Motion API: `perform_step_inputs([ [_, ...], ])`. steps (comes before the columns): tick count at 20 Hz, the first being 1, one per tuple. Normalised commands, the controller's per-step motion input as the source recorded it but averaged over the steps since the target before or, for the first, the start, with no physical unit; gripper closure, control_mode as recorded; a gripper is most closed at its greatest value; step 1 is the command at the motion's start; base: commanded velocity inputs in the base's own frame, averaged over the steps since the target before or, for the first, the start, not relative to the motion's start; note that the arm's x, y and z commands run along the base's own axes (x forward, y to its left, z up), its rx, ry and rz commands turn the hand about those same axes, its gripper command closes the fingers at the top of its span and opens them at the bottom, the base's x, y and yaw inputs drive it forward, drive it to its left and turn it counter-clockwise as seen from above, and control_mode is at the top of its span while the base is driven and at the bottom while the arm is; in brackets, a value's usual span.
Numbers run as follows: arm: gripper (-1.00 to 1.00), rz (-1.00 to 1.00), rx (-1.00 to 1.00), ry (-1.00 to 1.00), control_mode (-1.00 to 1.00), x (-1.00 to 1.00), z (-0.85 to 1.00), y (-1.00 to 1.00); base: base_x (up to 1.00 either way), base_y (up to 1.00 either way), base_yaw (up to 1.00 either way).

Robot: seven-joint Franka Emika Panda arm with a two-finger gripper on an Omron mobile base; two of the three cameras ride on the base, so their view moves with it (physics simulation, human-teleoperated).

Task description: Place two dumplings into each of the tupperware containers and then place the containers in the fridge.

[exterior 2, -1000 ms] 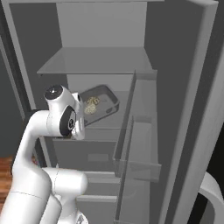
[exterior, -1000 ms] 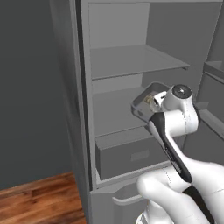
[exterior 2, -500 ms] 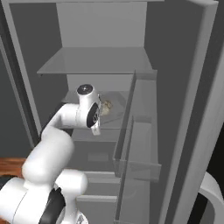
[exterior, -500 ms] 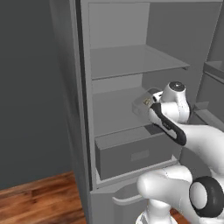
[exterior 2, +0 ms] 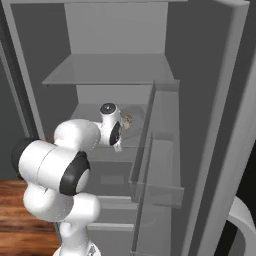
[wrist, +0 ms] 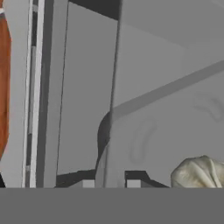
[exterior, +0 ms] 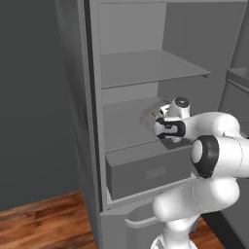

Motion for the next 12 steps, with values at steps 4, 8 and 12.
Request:
perform_step_inputs([
  [4, 1.00, 0.00, 0.00, -0.03, -1.00, 1.00, -0.39, 0.00, 0.00, 0.00, 0.00],
  [8, 1.00, 0.00, 0.05, -0.03, -1.00, 1.00, -0.42, -0.10, 0.00, 0.00, 0.00],
  [12, 1.00, 0.00, 0.10, -0.01, -1.00, 1.00, -0.40, -0.32, 0.00, 0.00, 0.00],
])
